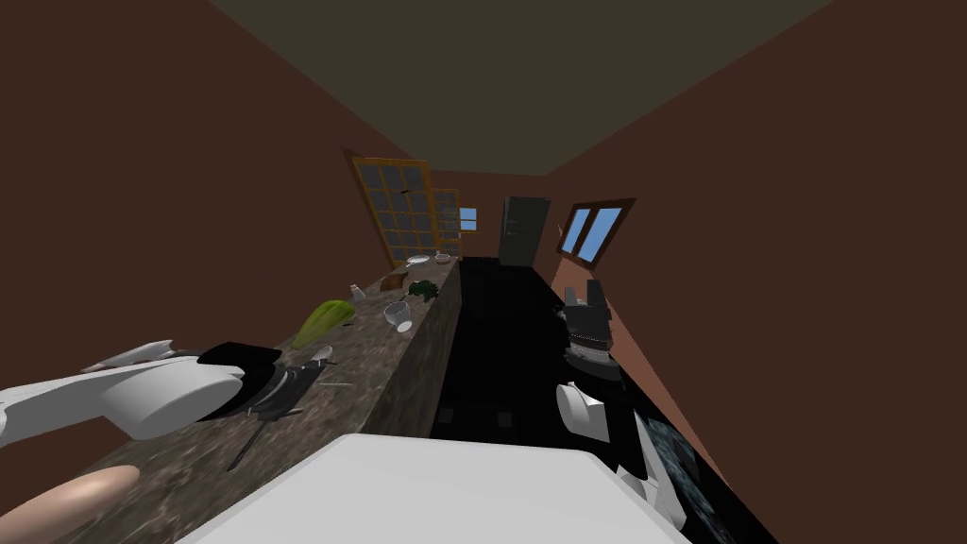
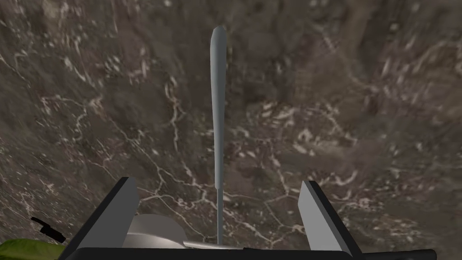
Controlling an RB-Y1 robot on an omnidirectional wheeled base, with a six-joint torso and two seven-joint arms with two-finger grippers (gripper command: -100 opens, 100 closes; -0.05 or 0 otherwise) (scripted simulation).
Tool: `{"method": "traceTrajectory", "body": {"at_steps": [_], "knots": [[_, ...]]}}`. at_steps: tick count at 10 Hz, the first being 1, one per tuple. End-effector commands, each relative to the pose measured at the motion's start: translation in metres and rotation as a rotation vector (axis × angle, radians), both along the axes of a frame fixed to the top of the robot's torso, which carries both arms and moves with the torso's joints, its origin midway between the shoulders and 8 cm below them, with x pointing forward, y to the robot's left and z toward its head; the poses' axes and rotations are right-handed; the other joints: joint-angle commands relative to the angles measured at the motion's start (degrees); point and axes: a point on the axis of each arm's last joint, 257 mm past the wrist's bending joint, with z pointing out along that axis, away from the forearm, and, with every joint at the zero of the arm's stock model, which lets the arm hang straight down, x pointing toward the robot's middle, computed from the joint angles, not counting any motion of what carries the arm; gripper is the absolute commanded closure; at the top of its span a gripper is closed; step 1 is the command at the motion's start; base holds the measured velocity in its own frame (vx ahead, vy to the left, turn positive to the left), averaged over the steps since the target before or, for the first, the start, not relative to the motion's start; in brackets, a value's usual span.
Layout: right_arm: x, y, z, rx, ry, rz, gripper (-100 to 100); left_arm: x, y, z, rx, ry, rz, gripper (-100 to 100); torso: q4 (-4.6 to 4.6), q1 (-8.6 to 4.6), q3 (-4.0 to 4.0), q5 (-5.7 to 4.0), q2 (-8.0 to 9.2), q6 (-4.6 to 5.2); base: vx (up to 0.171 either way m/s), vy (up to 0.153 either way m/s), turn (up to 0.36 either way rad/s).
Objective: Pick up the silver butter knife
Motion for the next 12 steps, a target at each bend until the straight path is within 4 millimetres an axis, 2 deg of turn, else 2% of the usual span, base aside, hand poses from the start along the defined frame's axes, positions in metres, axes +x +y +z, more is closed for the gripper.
{"method": "traceTrajectory", "body": {"at_steps": [1,12], "knots": [[0.000,0.000,0.000,0.000,0.000,0.000,0,-0.003,0.003,0.001,-0.002,0.008,0.003,-100,0.00,0.00,0.00,0.00,0.00,0.00,0.002,-0.003,-0.021],[0.000,0.000,0.000,0.000,0.000,0.000,0,-0.027,0.021,0.004,-0.043,0.059,0.040,-100,0.00,-0.01,0.00,0.00,0.00,0.00,0.002,-0.003,-0.034]]}}
